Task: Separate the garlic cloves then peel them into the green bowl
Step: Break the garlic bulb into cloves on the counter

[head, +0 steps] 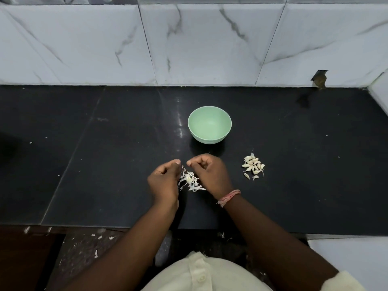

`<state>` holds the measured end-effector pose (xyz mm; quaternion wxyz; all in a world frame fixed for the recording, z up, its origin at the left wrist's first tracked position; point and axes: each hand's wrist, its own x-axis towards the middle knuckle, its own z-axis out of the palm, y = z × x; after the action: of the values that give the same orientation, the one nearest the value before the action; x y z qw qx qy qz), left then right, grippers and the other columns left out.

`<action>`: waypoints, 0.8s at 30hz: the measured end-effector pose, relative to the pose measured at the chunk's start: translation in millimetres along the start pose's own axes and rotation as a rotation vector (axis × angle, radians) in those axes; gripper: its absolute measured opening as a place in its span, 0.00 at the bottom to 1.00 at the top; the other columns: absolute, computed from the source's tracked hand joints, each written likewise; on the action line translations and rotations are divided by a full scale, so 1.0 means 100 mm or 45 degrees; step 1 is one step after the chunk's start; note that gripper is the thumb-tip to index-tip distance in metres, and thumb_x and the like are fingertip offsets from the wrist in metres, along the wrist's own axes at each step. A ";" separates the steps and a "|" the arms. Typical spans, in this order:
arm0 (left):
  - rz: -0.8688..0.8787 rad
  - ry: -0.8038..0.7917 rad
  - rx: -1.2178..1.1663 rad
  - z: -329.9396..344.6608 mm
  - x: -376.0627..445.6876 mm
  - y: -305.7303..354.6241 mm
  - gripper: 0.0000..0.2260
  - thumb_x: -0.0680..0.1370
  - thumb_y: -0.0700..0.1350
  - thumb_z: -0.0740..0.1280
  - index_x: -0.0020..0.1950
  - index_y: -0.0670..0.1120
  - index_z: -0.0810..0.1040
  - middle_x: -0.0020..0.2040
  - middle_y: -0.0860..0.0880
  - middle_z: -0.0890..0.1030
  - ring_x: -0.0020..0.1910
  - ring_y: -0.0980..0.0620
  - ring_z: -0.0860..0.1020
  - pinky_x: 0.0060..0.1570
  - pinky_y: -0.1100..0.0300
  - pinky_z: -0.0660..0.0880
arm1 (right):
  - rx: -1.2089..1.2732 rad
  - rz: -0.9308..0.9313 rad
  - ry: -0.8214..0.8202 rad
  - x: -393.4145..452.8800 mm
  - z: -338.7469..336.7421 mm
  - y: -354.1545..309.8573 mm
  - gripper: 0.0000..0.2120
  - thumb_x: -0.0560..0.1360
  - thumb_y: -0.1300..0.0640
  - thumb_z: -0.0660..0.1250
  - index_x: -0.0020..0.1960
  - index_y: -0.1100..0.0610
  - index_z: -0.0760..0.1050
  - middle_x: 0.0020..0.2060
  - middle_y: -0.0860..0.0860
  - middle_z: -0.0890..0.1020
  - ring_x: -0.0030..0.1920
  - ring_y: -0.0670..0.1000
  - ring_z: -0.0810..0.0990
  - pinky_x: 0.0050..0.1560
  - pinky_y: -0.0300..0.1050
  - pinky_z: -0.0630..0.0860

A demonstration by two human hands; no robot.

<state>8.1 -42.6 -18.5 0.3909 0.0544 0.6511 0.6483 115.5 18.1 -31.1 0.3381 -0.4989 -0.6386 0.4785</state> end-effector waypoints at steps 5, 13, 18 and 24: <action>-0.140 -0.048 -0.017 0.07 -0.10 0.05 0.09 0.76 0.27 0.67 0.51 0.37 0.83 0.44 0.38 0.85 0.43 0.43 0.84 0.47 0.54 0.82 | 0.030 -0.013 -0.128 -0.12 0.06 -0.16 0.10 0.73 0.68 0.69 0.48 0.55 0.81 0.40 0.48 0.85 0.42 0.45 0.83 0.47 0.45 0.81; -0.376 -0.235 -0.229 0.01 -0.22 0.21 0.21 0.85 0.56 0.56 0.54 0.41 0.81 0.49 0.42 0.84 0.49 0.48 0.84 0.54 0.55 0.79 | -0.384 -0.510 -0.333 -0.45 0.24 -0.14 0.28 0.77 0.60 0.52 0.75 0.60 0.70 0.74 0.53 0.73 0.76 0.49 0.68 0.79 0.41 0.58; -0.300 -0.167 -0.210 0.01 -0.17 0.29 0.24 0.85 0.60 0.56 0.63 0.42 0.78 0.58 0.43 0.84 0.56 0.45 0.83 0.53 0.52 0.80 | -0.430 -0.206 -0.050 -0.26 0.08 -0.07 0.23 0.83 0.55 0.54 0.73 0.61 0.72 0.72 0.56 0.75 0.74 0.53 0.71 0.77 0.40 0.60; -0.363 -0.245 -0.180 0.07 -0.25 0.31 0.24 0.84 0.62 0.56 0.51 0.43 0.81 0.48 0.42 0.84 0.49 0.47 0.84 0.54 0.52 0.79 | -0.279 -0.383 -0.371 -0.45 0.28 -0.29 0.26 0.84 0.49 0.48 0.78 0.56 0.67 0.76 0.50 0.70 0.77 0.44 0.64 0.79 0.39 0.55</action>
<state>16.0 -46.9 20.8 0.5422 -0.0043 0.5647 0.6222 93.0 -34.1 -10.0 0.2537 -0.3576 -0.7958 0.4177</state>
